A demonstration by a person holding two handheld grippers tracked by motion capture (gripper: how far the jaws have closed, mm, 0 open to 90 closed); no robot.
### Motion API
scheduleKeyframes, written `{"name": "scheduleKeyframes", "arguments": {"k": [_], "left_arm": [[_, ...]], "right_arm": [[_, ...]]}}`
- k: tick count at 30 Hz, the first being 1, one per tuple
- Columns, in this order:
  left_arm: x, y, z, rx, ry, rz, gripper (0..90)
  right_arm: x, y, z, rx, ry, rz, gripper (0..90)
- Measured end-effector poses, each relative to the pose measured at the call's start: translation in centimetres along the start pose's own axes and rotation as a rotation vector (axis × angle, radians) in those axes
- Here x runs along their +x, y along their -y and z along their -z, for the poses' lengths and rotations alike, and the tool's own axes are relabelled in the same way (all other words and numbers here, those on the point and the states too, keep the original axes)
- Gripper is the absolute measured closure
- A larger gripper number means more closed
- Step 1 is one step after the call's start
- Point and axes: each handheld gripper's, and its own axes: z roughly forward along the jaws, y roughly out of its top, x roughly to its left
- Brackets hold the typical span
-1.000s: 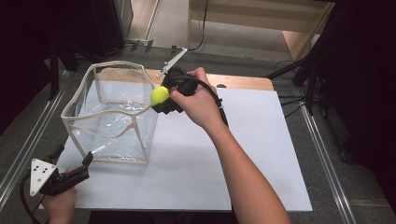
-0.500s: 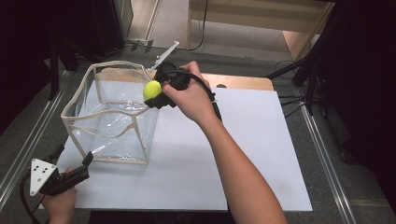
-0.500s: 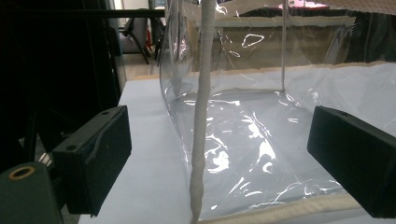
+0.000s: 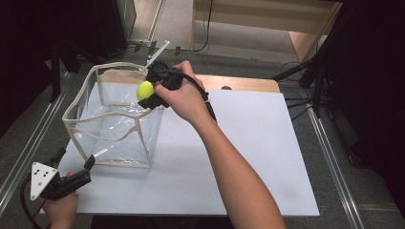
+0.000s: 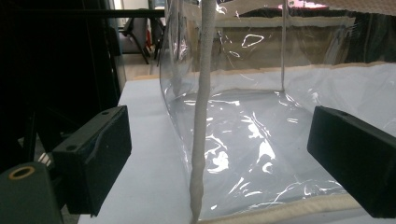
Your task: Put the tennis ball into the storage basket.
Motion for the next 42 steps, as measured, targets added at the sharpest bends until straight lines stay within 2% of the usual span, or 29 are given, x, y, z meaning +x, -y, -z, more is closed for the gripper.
{"name": "scheduleKeyframes", "arguments": {"k": [14,17,19,20,22,25,27,28,36,42], "left_arm": [[0.0,0.0,0.0,0.001,0.003,0.0,6.8],[0.0,0.0,0.0,0.001,0.003,0.001,6.8],[0.0,0.0,0.0,0.001,0.003,0.0,6.8],[0.0,0.0,0.0,-0.001,0.003,0.002,6.8],[0.0,0.0,0.0,-0.001,0.002,0.003,6.8],[0.0,0.0,0.0,0.002,0.002,0.0,6.8],[0.0,0.0,0.0,-0.001,0.002,0.003,6.8],[0.0,0.0,0.0,-0.001,0.002,0.003,6.8],[0.0,0.0,0.0,0.002,0.0,0.002,6.8],[0.0,0.0,0.0,0.006,0.001,-0.007,6.8]], "right_arm": [[-0.1,-0.4,-2.2,0.039,-0.026,-0.018,23.7],[0.0,-0.4,-2.4,0.047,-0.025,-0.008,23.4],[0.1,-0.4,-2.5,0.05,-0.026,-0.009,22.5],[0.1,-0.3,-2.6,0.05,-0.019,-0.012,19.1],[0.1,-0.3,-2.3,0.037,-0.031,-0.024,13.3],[0.2,-0.3,-1.7,0.013,0.004,-0.034,9.3],[0.2,-0.1,-1.3,-0.003,-0.001,-0.034,5.9],[0.1,0.1,-1.0,-0.011,-0.004,-0.033,0.8],[0.2,1.9,0.6,-0.048,0.009,-0.059,0.1],[0.4,3.3,1.1,-0.051,0.026,-0.078,0.0]]}}
